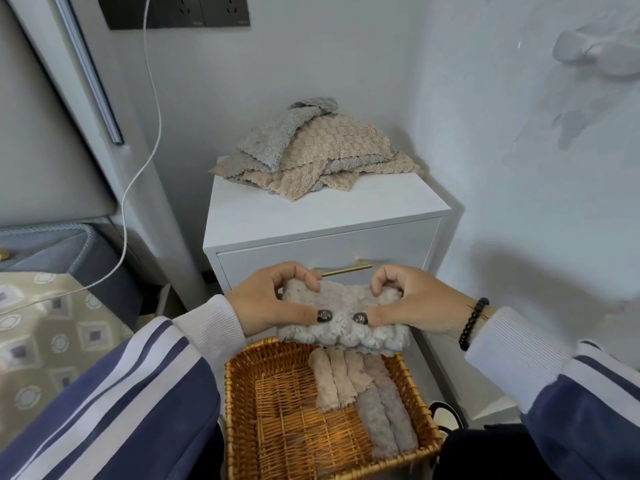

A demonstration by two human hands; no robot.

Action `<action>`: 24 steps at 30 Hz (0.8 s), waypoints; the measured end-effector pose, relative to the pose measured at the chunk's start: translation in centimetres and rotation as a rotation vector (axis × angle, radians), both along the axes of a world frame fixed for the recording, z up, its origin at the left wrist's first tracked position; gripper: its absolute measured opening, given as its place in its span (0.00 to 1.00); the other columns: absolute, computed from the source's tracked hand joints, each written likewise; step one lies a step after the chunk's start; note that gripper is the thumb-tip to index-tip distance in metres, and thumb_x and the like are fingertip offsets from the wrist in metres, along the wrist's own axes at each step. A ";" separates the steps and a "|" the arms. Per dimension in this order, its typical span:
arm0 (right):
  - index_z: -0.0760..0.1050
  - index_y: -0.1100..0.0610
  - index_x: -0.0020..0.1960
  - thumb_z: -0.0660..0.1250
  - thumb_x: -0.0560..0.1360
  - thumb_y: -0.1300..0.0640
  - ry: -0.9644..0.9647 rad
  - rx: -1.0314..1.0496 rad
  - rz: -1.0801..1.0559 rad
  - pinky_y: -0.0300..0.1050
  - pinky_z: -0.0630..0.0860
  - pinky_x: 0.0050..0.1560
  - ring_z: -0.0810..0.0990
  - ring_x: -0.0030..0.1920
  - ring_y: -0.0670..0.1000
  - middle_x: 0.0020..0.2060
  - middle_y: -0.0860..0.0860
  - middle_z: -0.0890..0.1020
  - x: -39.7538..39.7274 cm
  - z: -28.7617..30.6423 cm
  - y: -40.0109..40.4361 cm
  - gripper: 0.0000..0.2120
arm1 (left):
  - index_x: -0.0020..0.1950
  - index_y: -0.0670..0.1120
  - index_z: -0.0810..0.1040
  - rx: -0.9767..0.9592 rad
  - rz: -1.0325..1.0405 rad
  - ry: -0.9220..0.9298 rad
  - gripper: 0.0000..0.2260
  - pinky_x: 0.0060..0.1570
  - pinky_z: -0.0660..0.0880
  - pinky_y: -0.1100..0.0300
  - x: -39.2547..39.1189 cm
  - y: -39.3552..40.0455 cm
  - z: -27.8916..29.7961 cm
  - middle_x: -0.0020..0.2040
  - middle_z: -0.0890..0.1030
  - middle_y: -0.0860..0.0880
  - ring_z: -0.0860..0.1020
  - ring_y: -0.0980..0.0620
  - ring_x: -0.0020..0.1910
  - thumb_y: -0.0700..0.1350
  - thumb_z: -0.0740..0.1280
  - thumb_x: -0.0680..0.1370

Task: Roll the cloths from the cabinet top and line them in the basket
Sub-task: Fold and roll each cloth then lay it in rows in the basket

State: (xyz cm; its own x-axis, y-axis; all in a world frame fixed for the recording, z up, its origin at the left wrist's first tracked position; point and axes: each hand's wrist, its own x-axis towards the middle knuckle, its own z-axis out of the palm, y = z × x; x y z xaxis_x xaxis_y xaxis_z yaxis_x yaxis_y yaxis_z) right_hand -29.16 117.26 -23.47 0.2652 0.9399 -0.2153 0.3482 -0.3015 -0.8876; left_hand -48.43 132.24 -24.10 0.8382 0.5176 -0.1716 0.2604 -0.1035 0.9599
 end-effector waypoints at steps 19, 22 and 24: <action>0.59 0.58 0.69 0.66 0.72 0.45 -0.787 -0.367 0.415 0.55 0.63 0.67 0.65 0.62 0.58 0.61 0.55 0.65 -5.7 -10.6 -0.5 0.32 | 0.54 0.51 0.75 0.763 -0.437 0.683 0.13 0.46 0.76 0.55 3.5 -4.0 -7.6 0.51 0.78 0.50 0.77 0.48 0.50 0.47 0.72 0.71; 0.60 0.53 0.69 0.62 0.73 0.48 -0.727 -0.269 0.296 0.51 0.63 0.67 0.61 0.62 0.56 0.61 0.52 0.65 -5.2 -14.7 0.2 0.27 | 0.51 0.53 0.72 0.737 -0.359 0.687 0.12 0.45 0.75 0.56 3.2 -3.8 -9.0 0.50 0.78 0.51 0.77 0.48 0.49 0.48 0.71 0.71; 0.59 0.50 0.70 0.60 0.74 0.48 -0.671 -0.220 0.207 0.45 0.60 0.67 0.61 0.62 0.55 0.61 0.50 0.64 -5.3 -17.0 0.4 0.26 | 0.57 0.54 0.72 0.662 -0.289 0.692 0.16 0.49 0.78 0.54 2.8 -3.6 -10.6 0.55 0.79 0.51 0.78 0.47 0.51 0.48 0.71 0.71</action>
